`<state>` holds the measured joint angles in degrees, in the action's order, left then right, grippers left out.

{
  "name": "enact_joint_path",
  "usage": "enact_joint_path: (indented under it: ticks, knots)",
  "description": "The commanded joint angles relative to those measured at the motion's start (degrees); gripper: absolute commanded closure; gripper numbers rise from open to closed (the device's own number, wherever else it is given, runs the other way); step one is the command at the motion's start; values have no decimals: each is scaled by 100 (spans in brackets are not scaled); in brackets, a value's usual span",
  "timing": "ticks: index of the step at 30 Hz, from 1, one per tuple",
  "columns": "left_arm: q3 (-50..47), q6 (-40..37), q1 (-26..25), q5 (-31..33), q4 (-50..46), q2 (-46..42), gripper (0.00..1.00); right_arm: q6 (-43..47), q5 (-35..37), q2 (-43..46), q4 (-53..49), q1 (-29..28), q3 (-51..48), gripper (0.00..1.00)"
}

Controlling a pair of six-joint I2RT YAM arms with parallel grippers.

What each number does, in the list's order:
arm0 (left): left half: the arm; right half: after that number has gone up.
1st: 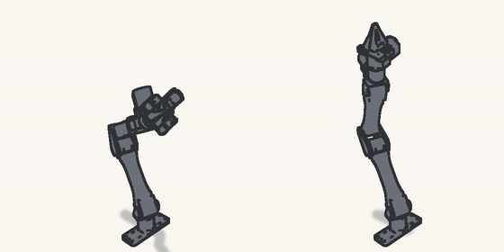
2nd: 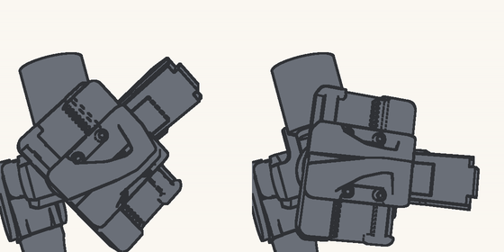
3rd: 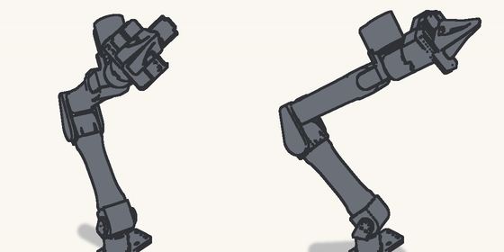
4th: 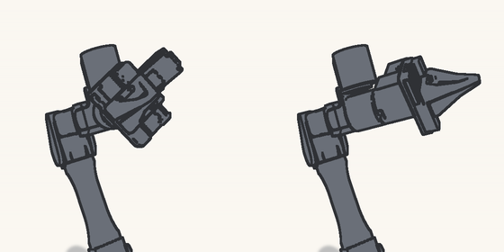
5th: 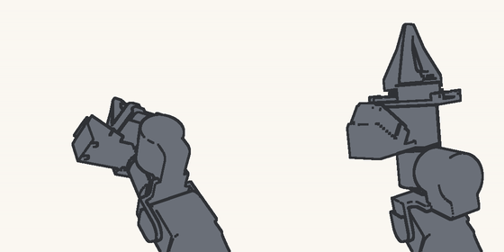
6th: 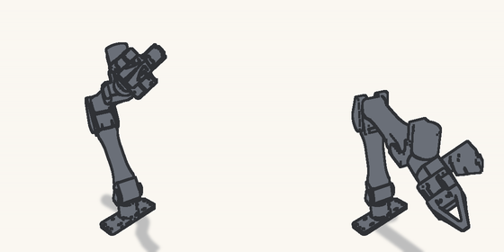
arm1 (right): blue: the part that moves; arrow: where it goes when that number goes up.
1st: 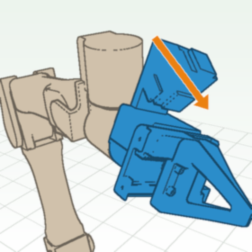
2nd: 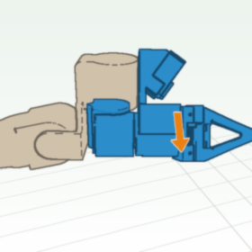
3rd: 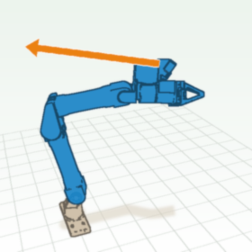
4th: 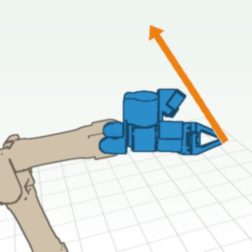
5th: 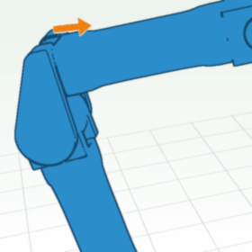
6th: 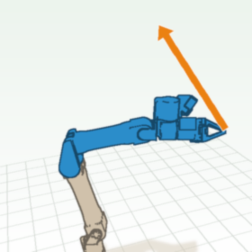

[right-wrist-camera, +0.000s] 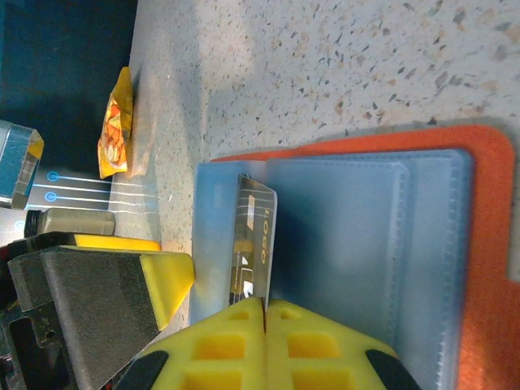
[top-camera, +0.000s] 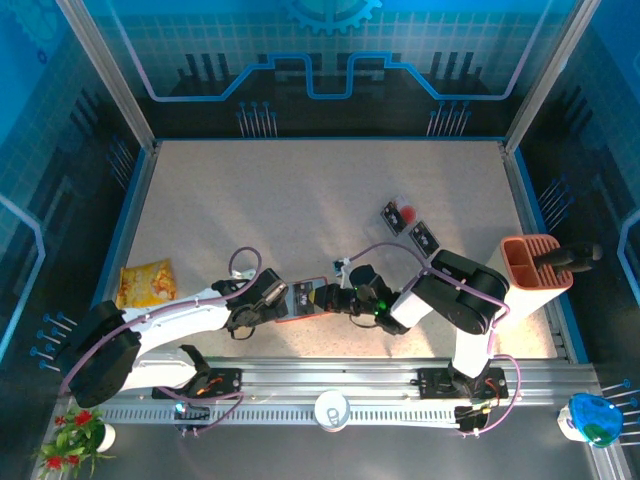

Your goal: Put the credit cards into the card holder

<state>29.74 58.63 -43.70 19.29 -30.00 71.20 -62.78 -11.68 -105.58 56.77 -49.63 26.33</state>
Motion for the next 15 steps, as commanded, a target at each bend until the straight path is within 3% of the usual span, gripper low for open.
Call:
enact_joint_path:
  ticks: [1,12,13,15]
  knots:
    - [-332,74,32,-82,117,246,1,47,-181,-170,-692,-107,117,100]
    - [-311,78,35,-113,131,204,1,348,-626,-472,-1627,-161,811,100]
    - [-289,84,34,-120,126,190,1,434,-689,-441,-1779,-156,874,97]
    - [-228,71,33,-133,56,119,1,705,-820,-244,-2195,-99,971,77]
